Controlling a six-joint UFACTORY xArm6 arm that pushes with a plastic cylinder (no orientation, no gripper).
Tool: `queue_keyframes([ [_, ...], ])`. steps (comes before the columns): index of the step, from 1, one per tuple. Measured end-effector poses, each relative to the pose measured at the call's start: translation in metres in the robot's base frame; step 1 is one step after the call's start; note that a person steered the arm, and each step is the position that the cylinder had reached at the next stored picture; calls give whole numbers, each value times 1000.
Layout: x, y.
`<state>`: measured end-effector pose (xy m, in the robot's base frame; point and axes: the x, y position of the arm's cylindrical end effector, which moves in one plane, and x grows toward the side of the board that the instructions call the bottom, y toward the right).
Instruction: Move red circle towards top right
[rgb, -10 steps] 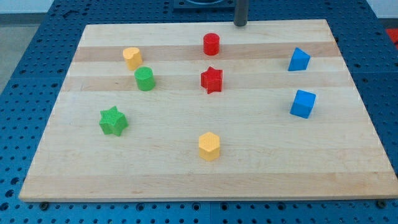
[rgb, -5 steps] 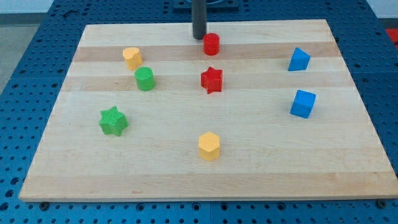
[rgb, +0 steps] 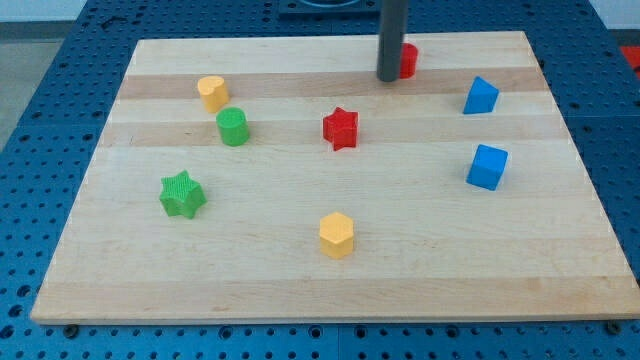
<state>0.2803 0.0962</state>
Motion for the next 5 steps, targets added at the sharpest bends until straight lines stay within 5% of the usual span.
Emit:
queue_keyframes([
  [3, -21, -79],
  [5, -34, -3],
])
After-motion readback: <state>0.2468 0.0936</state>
